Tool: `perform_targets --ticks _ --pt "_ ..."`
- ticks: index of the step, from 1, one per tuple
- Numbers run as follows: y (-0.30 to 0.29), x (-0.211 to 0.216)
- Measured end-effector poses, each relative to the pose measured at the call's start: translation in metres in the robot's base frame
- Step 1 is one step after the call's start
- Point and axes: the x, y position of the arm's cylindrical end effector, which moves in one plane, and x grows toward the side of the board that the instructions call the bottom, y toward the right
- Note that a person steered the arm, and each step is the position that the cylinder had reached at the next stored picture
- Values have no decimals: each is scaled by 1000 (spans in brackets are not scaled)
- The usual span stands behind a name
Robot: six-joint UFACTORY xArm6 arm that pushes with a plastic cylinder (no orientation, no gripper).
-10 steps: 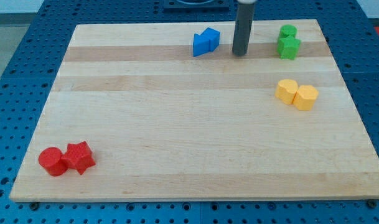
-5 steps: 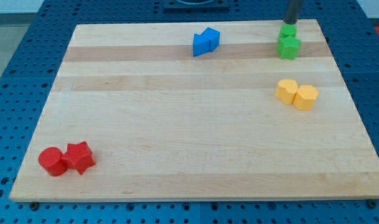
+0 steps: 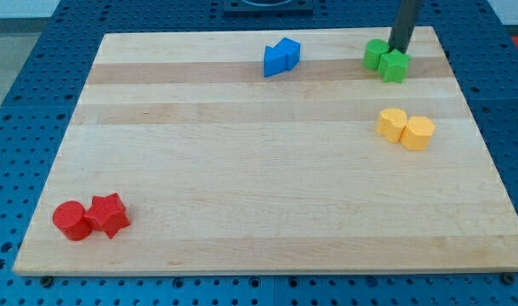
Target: Push the green star towards the bottom center
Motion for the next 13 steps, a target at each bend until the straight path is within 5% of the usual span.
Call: perform_targets --ticks 5,8,9,10,13 --pt "-101 157" --pt "-26 32" --pt "-12 41" --pt "-17 97" --pt "-55 128"
